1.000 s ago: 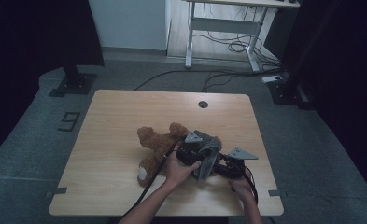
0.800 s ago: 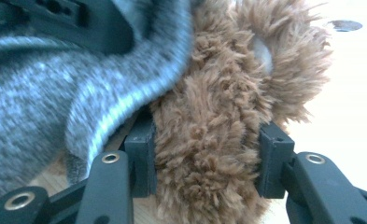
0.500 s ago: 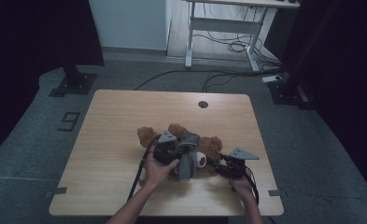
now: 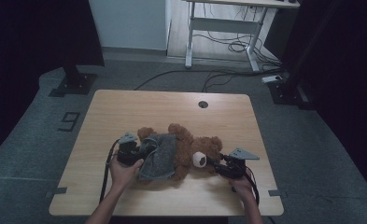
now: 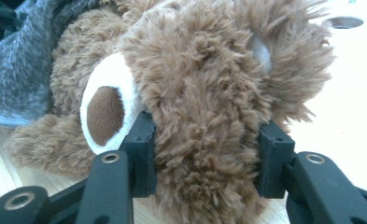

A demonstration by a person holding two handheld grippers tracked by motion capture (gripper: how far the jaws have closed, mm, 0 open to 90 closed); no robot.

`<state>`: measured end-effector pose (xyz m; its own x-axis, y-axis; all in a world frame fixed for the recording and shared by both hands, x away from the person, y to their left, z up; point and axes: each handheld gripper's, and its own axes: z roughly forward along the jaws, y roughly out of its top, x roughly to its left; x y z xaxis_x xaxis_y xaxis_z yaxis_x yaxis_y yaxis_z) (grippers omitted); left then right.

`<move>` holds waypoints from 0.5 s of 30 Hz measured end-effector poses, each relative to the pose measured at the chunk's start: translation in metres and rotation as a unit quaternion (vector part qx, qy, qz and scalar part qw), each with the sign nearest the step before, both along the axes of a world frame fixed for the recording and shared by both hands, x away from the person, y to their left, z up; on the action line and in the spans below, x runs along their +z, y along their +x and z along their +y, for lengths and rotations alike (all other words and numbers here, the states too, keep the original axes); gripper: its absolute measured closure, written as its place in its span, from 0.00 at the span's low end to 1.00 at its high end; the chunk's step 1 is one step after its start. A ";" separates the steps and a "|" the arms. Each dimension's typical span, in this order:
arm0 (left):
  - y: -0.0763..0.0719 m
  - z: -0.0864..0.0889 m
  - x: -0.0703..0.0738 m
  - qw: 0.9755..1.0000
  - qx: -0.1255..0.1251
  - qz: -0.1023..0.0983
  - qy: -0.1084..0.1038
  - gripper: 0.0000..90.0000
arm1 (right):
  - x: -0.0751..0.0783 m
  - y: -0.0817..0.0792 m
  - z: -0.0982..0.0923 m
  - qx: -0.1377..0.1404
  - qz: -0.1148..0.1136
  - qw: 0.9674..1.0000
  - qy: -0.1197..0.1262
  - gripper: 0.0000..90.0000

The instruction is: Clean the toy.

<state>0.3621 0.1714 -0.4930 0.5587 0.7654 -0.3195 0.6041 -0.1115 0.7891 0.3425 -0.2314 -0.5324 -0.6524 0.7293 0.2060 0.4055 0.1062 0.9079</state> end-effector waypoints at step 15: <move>-0.013 -0.007 0.020 0.999 -0.001 -0.033 0.003 0.91 | 0.000 0.000 -0.001 0.000 0.003 1.000 0.001 0.56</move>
<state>0.3494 0.1640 -0.4732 0.5795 0.7662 -0.2776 0.5504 -0.1167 0.8267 0.3429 -0.2323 -0.5325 -0.6514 0.7286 0.2115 0.4109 0.1044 0.9057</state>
